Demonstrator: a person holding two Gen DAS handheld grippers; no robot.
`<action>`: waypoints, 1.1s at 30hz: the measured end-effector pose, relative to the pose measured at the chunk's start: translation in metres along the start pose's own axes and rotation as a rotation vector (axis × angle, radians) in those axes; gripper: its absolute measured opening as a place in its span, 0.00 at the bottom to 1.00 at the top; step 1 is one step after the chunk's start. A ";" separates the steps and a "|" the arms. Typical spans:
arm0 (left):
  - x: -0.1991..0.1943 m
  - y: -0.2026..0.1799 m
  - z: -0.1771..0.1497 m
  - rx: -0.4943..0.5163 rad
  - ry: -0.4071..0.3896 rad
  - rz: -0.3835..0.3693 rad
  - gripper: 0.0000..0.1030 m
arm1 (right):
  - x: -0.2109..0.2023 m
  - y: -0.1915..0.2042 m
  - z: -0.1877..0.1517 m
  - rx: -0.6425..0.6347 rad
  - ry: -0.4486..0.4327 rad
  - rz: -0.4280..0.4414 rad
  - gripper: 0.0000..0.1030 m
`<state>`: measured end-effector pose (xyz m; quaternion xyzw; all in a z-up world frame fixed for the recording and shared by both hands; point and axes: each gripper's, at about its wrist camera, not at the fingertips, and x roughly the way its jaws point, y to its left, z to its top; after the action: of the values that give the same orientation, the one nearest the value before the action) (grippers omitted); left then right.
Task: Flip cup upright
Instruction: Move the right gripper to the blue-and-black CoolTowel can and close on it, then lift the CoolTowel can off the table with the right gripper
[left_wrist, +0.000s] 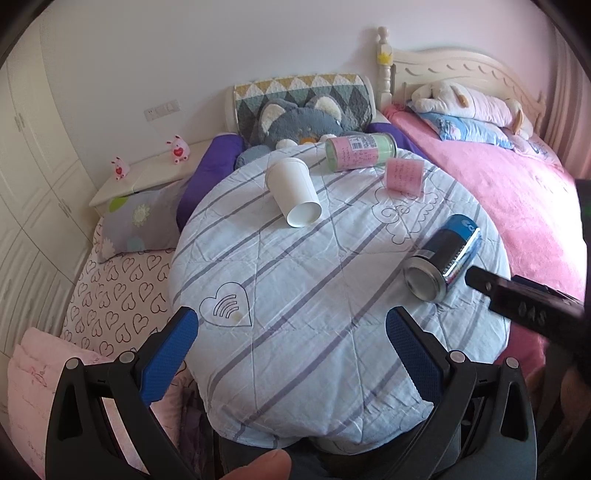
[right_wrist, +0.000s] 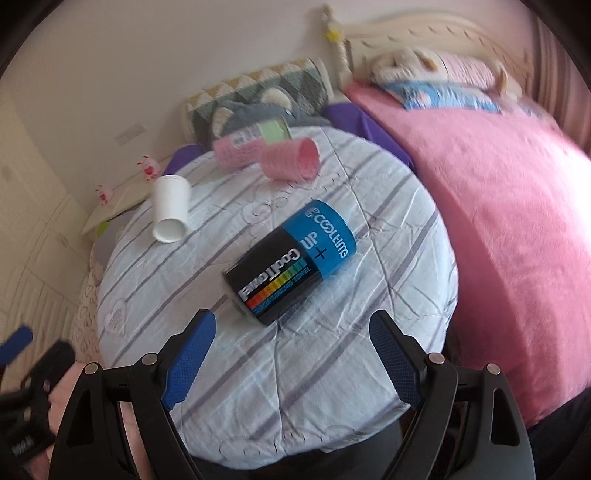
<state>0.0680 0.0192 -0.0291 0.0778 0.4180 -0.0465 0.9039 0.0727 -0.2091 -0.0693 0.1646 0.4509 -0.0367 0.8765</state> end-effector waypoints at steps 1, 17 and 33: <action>0.005 0.002 0.002 -0.001 0.005 -0.004 1.00 | 0.009 -0.002 0.004 0.034 0.016 0.010 0.84; 0.081 0.028 0.033 -0.013 0.067 -0.069 1.00 | 0.102 0.009 0.055 0.181 0.170 -0.061 0.84; 0.073 0.061 0.027 -0.099 0.068 -0.004 1.00 | 0.101 0.049 0.047 -0.024 0.206 0.086 0.73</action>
<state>0.1444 0.0733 -0.0614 0.0336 0.4502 -0.0246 0.8919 0.1791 -0.1690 -0.1123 0.1761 0.5317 0.0235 0.8281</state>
